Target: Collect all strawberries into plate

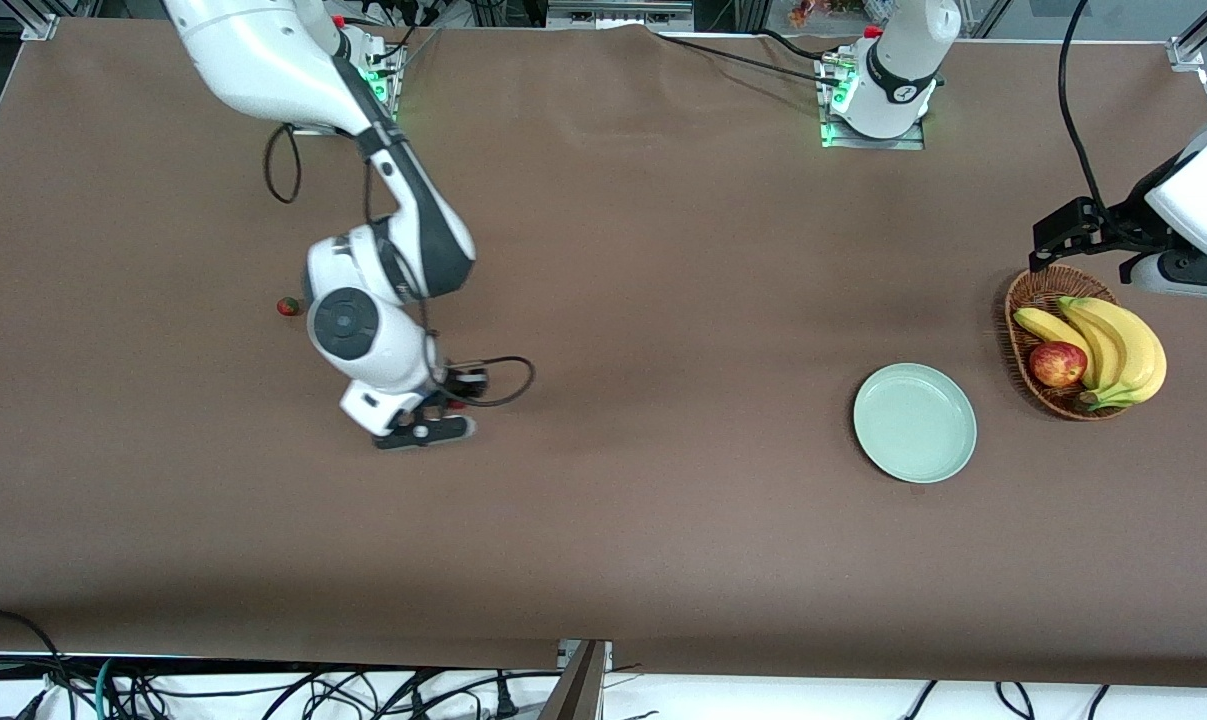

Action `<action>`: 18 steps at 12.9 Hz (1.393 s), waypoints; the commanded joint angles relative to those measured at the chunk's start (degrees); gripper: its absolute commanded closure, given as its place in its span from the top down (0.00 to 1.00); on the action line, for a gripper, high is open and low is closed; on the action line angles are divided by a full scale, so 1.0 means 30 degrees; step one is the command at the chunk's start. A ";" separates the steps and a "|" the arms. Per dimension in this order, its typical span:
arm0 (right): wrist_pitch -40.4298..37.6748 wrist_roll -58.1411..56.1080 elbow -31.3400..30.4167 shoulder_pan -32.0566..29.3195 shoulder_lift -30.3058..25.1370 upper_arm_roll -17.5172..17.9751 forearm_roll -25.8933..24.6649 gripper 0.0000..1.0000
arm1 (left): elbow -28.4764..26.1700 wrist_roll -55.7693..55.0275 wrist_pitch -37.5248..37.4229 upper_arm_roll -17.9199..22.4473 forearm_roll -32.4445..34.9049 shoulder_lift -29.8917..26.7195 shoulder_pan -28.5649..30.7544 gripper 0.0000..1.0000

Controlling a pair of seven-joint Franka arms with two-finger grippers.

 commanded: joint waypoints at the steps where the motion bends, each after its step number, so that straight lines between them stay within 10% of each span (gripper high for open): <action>1: 0.1183 0.2238 0.3812 0.0535 0.2822 0.1221 0.0999 0.10 | 0.0208 0.0255 -0.0283 -0.0018 -0.0311 -0.0163 0.0041 1.00; 11: 1.3256 0.9947 0.6688 0.6514 0.7865 0.2951 0.1351 0.18 | 0.0238 0.0226 -0.0283 0.0041 -0.0311 -0.0163 0.0041 1.00; 18: 1.4292 1.0863 0.6659 0.6900 0.7517 0.2777 0.1148 0.78 | 0.0238 0.0226 -0.0283 0.0128 -0.0340 -0.0163 0.0041 1.00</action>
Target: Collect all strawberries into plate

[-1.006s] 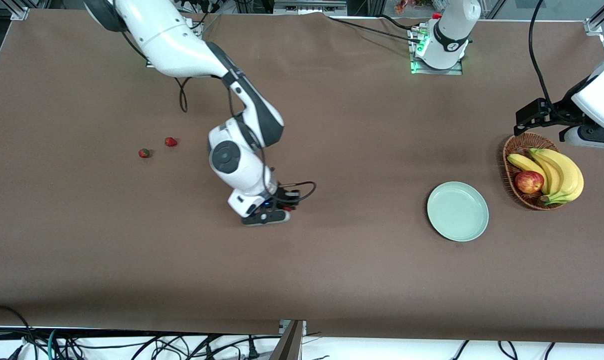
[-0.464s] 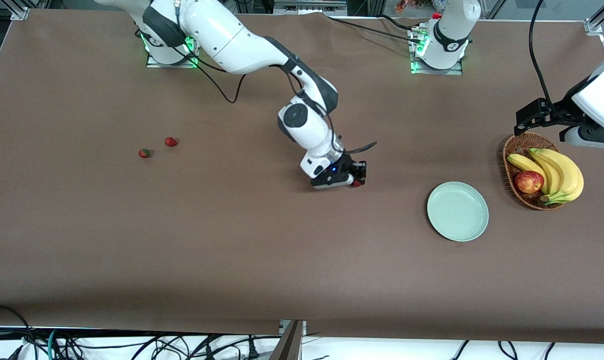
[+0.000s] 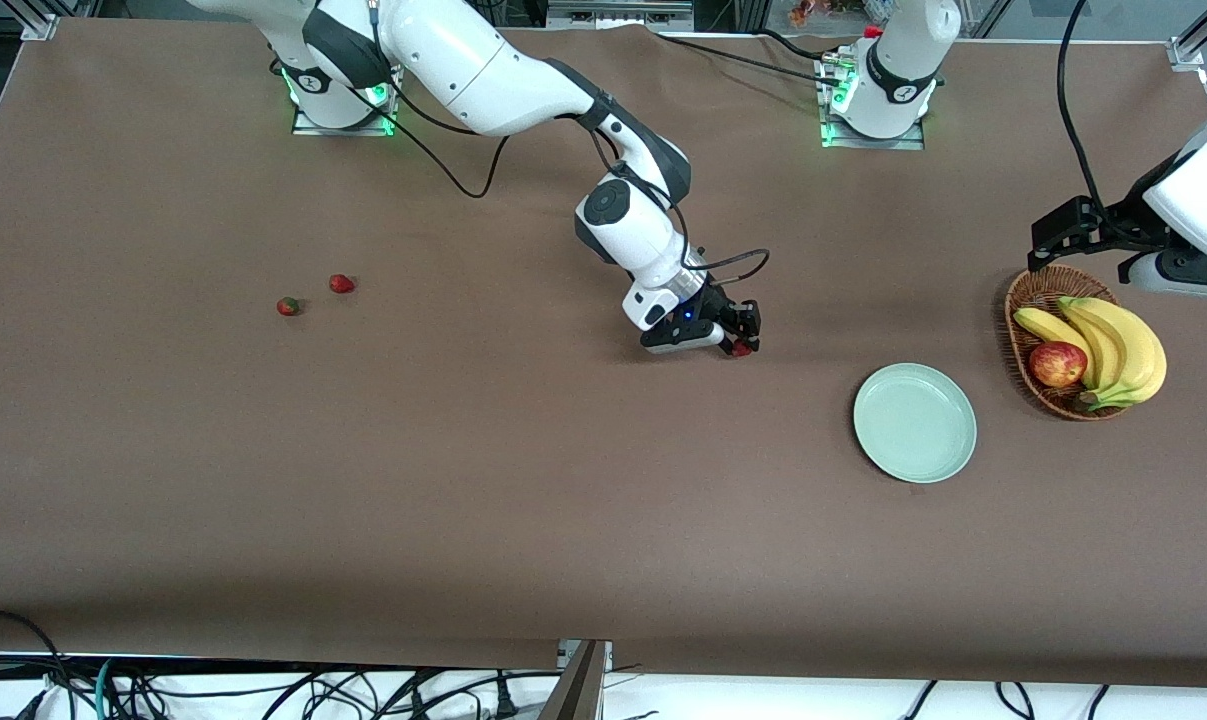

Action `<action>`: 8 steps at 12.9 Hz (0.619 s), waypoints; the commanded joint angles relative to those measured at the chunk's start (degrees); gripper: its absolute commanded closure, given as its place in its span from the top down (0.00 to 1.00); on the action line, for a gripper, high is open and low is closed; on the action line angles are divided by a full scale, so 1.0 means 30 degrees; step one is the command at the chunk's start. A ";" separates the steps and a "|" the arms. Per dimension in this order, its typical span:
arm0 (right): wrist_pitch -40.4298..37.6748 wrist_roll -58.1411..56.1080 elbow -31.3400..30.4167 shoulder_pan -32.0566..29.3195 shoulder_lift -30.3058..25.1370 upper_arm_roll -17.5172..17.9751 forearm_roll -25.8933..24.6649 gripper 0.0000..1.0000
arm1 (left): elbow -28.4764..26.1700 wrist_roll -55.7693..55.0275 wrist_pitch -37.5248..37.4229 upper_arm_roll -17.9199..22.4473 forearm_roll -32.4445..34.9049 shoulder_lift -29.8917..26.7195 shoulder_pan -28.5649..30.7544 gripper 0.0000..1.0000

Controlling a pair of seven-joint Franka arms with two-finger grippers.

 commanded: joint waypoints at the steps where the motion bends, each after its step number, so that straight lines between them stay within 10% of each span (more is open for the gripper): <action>1: -0.0291 -0.0286 0.0502 -0.0591 -0.0245 -0.0254 0.0024 0.79 | 0.0245 0.0197 -0.0282 0.0147 -0.0341 -0.0155 0.0028 1.00; 8: -0.5818 -0.1481 0.0356 -0.2465 -0.1445 -0.0606 -0.2173 0.82 | 0.0071 0.0400 -0.0282 0.0030 -0.0370 0.0136 -0.0088 1.00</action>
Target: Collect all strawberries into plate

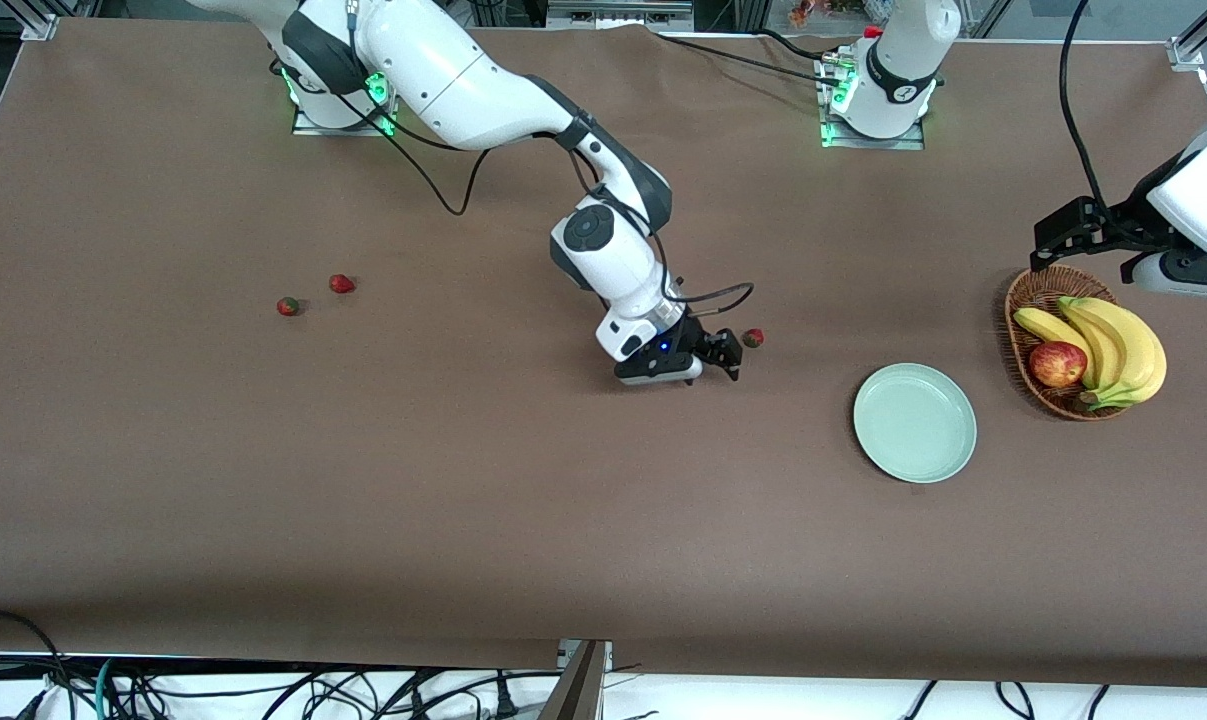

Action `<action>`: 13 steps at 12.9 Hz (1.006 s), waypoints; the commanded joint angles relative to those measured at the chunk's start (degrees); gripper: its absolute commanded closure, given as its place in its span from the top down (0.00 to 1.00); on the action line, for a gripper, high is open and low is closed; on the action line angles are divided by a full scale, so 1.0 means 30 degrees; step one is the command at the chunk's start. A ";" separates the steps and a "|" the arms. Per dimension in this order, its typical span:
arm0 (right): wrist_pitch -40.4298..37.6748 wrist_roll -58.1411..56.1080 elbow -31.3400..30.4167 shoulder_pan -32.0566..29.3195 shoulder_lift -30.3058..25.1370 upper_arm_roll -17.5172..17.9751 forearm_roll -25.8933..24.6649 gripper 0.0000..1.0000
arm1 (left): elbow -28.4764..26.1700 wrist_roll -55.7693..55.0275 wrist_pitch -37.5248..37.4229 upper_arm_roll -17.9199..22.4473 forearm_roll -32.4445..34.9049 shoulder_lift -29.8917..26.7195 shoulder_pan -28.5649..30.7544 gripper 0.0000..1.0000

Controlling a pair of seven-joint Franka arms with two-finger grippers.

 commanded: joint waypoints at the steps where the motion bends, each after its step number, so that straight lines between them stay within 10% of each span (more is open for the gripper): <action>1: -0.3398 -0.1778 -0.0395 -0.1357 -0.1476 0.0121 -0.0308 0.82 | -0.0041 0.0377 -0.0403 -0.0038 -0.0283 0.0617 -0.0246 1.00; 6: -0.9203 -0.7197 -0.4807 -0.4490 -0.6128 0.0034 -0.0191 0.84 | -0.0188 0.0086 -0.0615 -0.0155 -0.0545 0.3193 -0.0509 1.00; 13: -1.2376 -1.2029 -1.3187 -0.4936 -1.2840 -0.3447 -0.0220 0.76 | -0.3438 -0.7141 0.7469 -0.0126 -0.0283 0.6652 -0.4665 1.00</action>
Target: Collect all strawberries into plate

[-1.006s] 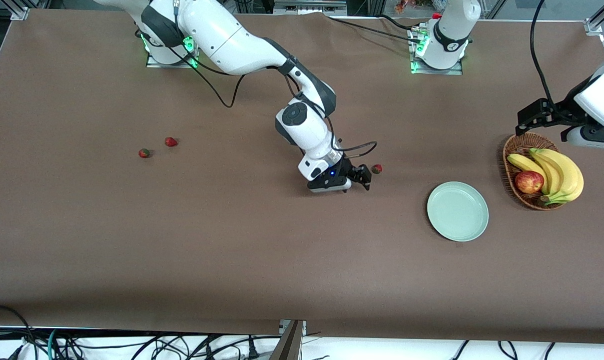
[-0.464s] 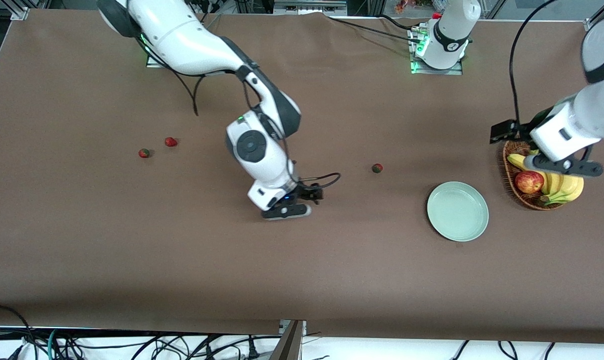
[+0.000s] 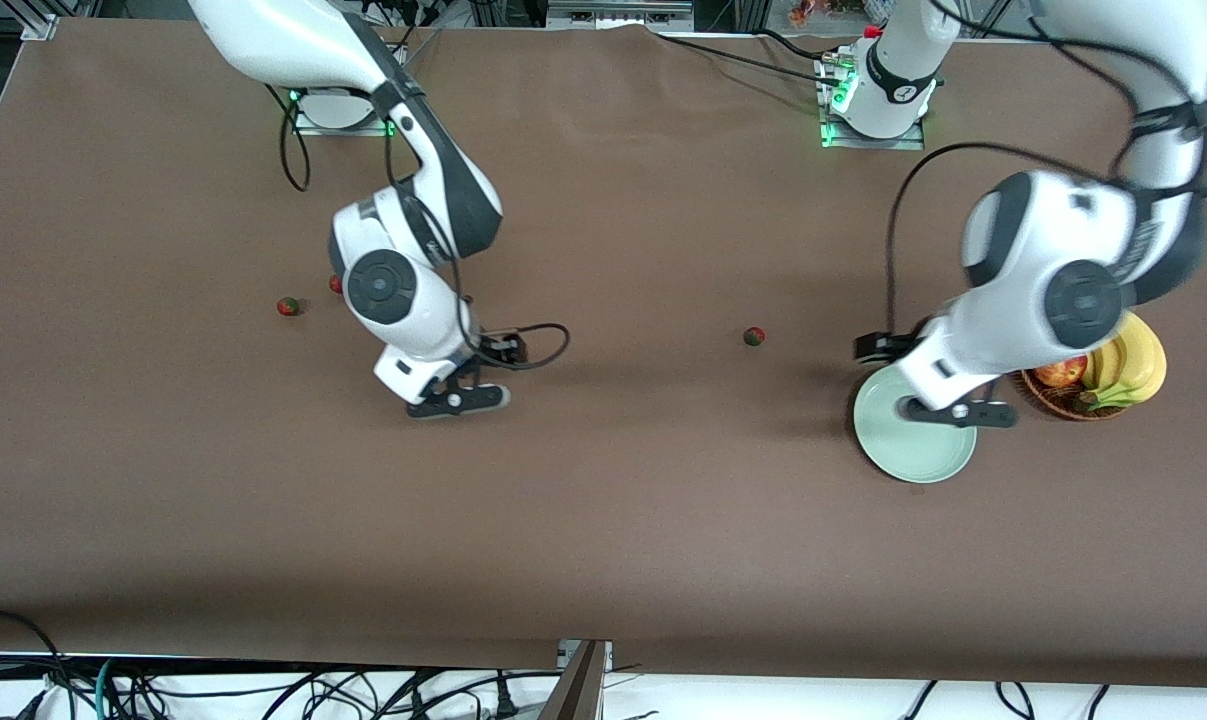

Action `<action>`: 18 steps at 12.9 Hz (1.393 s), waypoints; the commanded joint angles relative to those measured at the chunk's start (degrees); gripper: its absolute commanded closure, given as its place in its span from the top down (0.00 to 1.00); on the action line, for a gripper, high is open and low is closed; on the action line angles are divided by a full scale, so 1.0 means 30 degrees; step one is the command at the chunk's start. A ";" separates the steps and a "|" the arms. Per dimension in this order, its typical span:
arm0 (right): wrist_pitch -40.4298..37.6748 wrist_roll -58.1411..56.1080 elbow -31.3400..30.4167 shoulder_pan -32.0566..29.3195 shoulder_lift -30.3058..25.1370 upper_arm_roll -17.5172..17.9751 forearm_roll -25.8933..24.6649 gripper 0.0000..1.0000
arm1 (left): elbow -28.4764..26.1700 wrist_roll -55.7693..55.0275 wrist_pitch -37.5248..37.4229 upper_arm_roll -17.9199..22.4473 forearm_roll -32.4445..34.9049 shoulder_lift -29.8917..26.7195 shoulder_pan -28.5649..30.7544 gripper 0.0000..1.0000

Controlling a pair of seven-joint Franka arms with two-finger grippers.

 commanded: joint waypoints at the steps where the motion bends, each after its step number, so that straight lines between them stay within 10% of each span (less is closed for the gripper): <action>1: 0.0059 -0.2504 -0.4351 0.0099 -0.3069 -0.1492 -0.0126 0.73 | -0.0907 -0.2111 0.1503 0.0253 -0.0223 0.0694 -0.1420 1.00; 8: 0.1632 -0.6000 -1.1059 0.0099 -0.6091 -0.5245 -0.0185 0.73 | -0.7612 -0.4863 0.9230 0.0253 -0.0223 0.0141 -0.3823 1.00; 13: 0.6875 -0.6792 -1.5108 0.0099 -0.5978 -0.6069 -0.0068 0.73 | -0.8439 -0.6508 1.1057 0.0312 0.0448 0.0990 -0.5348 1.00; 14: 0.7639 -0.6763 -1.5549 0.0099 -0.5774 -0.6040 -0.0067 0.73 | -0.8497 -0.6509 1.1086 0.0283 0.0509 0.1049 -0.5377 0.79; 15: 0.7792 -0.6734 -1.5698 0.0099 -0.5627 -0.6040 -0.0038 0.73 | -0.8526 -0.6538 1.1116 0.0282 0.0510 0.1078 -0.5407 0.37; 18: 0.7939 -0.6734 -1.6050 0.0099 -0.5508 -0.6040 -0.0038 0.72 | -0.8468 -0.6567 1.1174 0.0282 0.0539 0.1283 -0.5407 0.16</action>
